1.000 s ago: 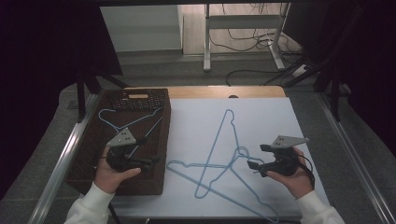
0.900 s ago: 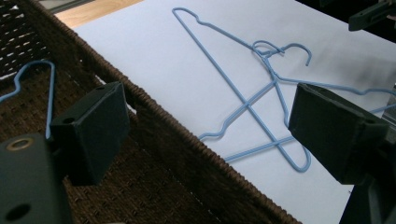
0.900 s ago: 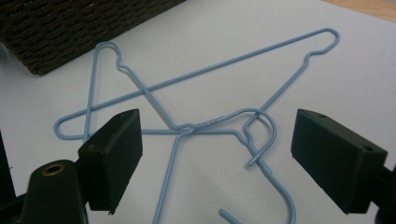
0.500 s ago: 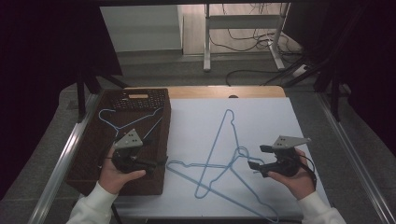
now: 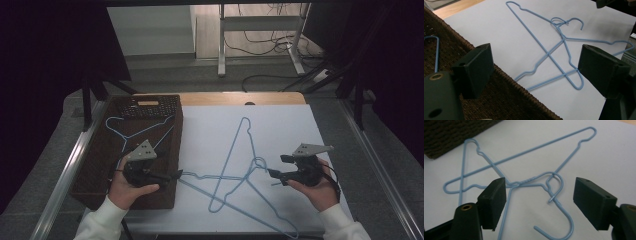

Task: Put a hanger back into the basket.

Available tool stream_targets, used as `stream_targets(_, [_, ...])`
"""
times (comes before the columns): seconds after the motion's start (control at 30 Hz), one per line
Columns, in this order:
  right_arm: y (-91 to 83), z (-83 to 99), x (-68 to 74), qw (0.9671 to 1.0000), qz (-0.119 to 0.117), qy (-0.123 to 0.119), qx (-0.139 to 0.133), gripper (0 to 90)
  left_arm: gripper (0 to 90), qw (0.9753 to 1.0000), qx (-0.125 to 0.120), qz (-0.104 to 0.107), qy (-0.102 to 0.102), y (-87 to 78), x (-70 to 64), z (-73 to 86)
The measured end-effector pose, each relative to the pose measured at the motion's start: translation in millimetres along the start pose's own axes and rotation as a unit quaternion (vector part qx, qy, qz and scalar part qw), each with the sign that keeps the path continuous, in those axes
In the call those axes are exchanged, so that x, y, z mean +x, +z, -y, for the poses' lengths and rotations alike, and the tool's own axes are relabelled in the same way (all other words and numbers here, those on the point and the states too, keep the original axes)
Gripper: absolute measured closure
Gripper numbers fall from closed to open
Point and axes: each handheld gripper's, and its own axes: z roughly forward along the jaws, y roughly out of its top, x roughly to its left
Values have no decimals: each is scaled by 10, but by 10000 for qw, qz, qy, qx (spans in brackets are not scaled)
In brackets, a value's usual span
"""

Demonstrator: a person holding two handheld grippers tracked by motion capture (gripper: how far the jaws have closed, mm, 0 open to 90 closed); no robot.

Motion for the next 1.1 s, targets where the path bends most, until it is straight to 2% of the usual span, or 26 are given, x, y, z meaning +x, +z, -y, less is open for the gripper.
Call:
stream_targets(0.03, [50, -5, -3, 9999, 15, 80, 127, 298, 136, 10000, 9, 2, -4, 7, -2, 2])
stream_targets(0.07, [50, -5, -3, 9999, 15, 80, 127, 298, 136, 10000, 22, 5, 1, 13, -4, 4])
stream_targets(0.1, [99, -9, 28, 9996, -23, 48, 271, 322, 136, 10000, 29, 8, 6, 19, -5, 5])
stream_targets(0.2, [138, -11, 83, 9991, -46, -32, 411, 341, 136, 10000, 40, 14, 12, 26, -8, 7])
stream_targets(0.23, [203, -10, 151, 9983, -51, -108, 567, 363, 137, 10000, 43, 15, 8, 29, -8, 8])
stream_targets(0.33, [311, 1, 219, 9968, -59, -148, 782, 394, 137, 10000, 49, 20, 16, 30, -13, 9])
stream_targets(0.57, [647, 36, 368, 9881, -97, -326, 1500, 459, 137, 10000, 17, 58, 78, 24, -24, 5])
stream_targets(0.63, [672, 33, 381, 9873, -114, -320, 1551, 469, 137, 9999, 18, 65, 83, 25, -26, 5])
stream_targets(0.67, [732, 18, 409, 9853, -125, -311, 1677, 499, 137, 9999, 21, 74, 94, 25, -27, 5])
stream_targets(0.8, [782, -6, 434, 9828, -82, -296, 1819, 547, 137, 9999, 19, 84, 105, 26, -31, 5])
stream_targets(0.87, [824, -27, 459, 9803, -23, -329, 1950, 592, 138, 9999, 20, 73, 104, 26, -30, 6])
stream_targets(0.93, [836, -30, 462, 9796, -27, -335, 1981, 607, 137, 9999, 24, 66, 97, 24, -27, 6])
stream_targets(0.97, [871, -39, 479, 9775, 28, -334, 2085, 635, 138, 9999, 18, 66, 92, 23, -27, 6])
stream_targets(1.07, [902, -45, 497, 9757, 54, -332, 2166, 660, 138, 9999, 8, 64, 101, 20, -32, 4])
stream_targets(1.1, [913, -51, 514, 9748, 138, -378, 2193, 671, 138, 9999, 8, 65, 107, 20, -34, 4])
